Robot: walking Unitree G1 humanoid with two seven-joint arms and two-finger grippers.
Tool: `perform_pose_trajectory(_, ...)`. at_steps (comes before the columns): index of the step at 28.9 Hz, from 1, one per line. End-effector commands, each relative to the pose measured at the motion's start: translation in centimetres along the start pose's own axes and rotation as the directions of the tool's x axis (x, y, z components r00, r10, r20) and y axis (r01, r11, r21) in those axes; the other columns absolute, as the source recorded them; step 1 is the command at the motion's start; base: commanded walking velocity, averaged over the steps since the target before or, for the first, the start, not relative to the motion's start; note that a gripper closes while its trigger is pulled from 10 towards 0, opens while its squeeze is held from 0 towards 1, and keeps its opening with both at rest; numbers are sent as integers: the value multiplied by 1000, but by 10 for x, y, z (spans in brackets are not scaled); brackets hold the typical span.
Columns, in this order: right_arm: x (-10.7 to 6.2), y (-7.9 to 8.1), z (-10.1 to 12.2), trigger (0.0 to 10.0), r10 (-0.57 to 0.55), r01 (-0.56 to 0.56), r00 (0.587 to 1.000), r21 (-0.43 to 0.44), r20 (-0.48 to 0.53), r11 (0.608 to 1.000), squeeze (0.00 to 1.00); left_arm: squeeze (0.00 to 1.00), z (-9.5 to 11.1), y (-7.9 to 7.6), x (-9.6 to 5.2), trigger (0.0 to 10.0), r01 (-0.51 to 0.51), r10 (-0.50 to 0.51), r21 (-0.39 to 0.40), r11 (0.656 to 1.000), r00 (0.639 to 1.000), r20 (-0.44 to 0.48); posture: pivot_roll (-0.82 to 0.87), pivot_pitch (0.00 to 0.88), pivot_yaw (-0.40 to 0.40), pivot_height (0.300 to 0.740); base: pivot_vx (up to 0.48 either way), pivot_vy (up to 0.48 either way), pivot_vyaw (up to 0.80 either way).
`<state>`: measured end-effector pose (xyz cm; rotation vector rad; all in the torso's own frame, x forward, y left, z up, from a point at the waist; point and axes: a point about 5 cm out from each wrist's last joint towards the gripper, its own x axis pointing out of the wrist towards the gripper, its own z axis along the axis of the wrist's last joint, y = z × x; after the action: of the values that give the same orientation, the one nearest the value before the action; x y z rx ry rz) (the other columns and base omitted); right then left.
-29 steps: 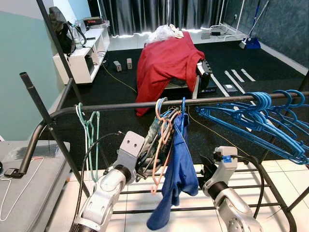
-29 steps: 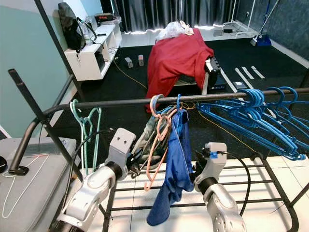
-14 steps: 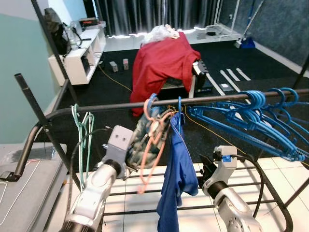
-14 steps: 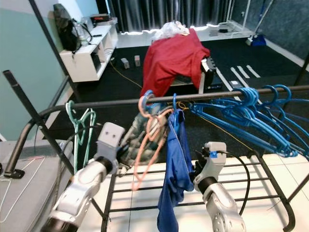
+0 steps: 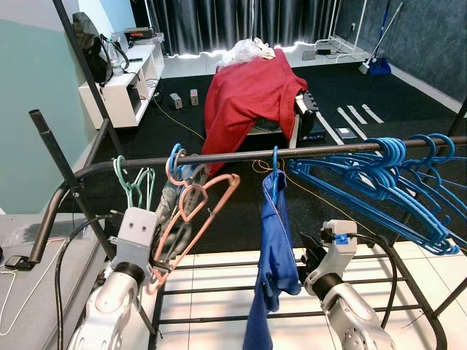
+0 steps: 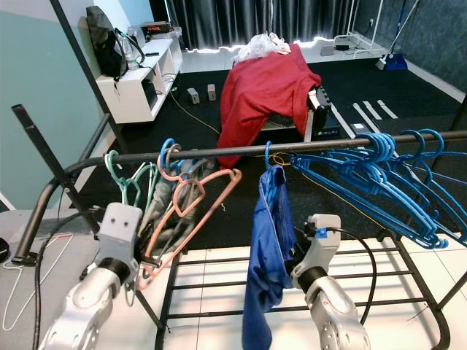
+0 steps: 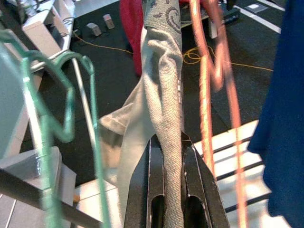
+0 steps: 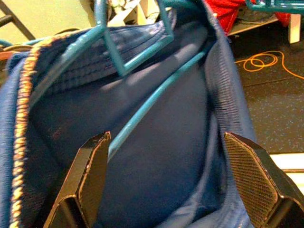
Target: Hang hanger
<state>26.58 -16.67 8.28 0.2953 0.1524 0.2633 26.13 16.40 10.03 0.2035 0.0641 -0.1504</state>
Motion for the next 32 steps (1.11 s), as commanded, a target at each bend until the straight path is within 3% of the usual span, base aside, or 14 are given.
perform_pose_trajectory(1, 1, 2, 0, 10000, 10, -10, 1000, 15, -2, 1000, 0, 0, -3, -7, -1, 0, 51, -51, 9, 999, 998, -23, -43, 0, 47, 740, 0, 0, 0)
perform_pose_trajectory(5, 1, 1, 6, 10000, 12, -12, 1000, 1, 21, 1000, 0, 0, -3, -15, 0, 0, 101, -101, 2, 995, 994, -30, -46, 0, 50, 740, 0, 0, 0)
perform_pose_trajectory(9, 0, -6, 26, 10000, -11, 11, 995, 2, 98, 1000, 0, 0, 5, -9, 5, 0, 67, -67, -11, 998, 998, -11, -52, 0, 56, 740, 0, 0, 0)
perform_pose_trajectory(10, 1, -4, 37, 10000, 7, -6, 992, -13, 128, 1000, 0, 0, 9, -4, 7, 0, 43, -43, -59, 997, 999, -2, -53, 0, 57, 740, 0, 0, 0)
perform_pose_trajectory(12, 3, -2, 47, 10000, 17, -14, 987, -22, 157, 1000, 0, 0, 11, 0, 8, 0, 33, -33, -78, 996, 999, 4, -54, 0, 57, 740, 0, 0, 0)
perform_pose_trajectory(15, 4, -1, 50, 10000, 18, -15, 986, -24, 165, 1000, 0, 0, 11, 1, 8, 0, 30, -30, -80, 996, 1000, 4, -54, 0, 57, 740, 0, 0, 0)
perform_pose_trajectory(16, 7, 5, 64, 10000, 49, -45, 977, -28, 209, 999, 0, 0, 14, 0, 8, 0, 27, -25, -105, 994, 999, 24, -52, 0, 56, 740, 0, 0, 0)
perform_pose_trajectory(21, 9, 20, 85, 10000, 141, -133, 958, -50, 251, 990, 0, 0, 28, 0, 10, 0, 25, -14, -135, 991, 997, 80, -49, 0, 51, 740, 0, 0, 0)
perform_pose_trajectory(28, 8, 35, 96, 10000, 275, -251, 938, -137, 209, 958, 0, 0, 36, 1, 12, 0, 19, -5, -128, 992, 994, 106, -52, 0, 47, 740, 0, 0, 0)
perform_pose_trajectory(29, 4, 47, 97, 10000, 375, -340, 919, -237, 123, 910, 0, 0, 35, 2, 12, 0, 18, -6, -124, 992, 995, 101, -55, 0, 50, 740, 0, 0, 0)
perform_pose_trajectory(30, 4, 47, 97, 10000, 375, -340, 919, -237, 123, 910, 0, 0, 35, 2, 12, 0, 18, -6, -124, 992, 995, 101, -55, 0, 50, 740, 0, 0, 0)
perform_pose_trajectory(32, 0, 54, 98, 10000, 427, -391, 902, -287, 72, 874, 0, 0, 34, 2, 11, 0, 19, -7, -119, 993, 995, 97, -56, 0, 51, 740, 0, 0, 0)
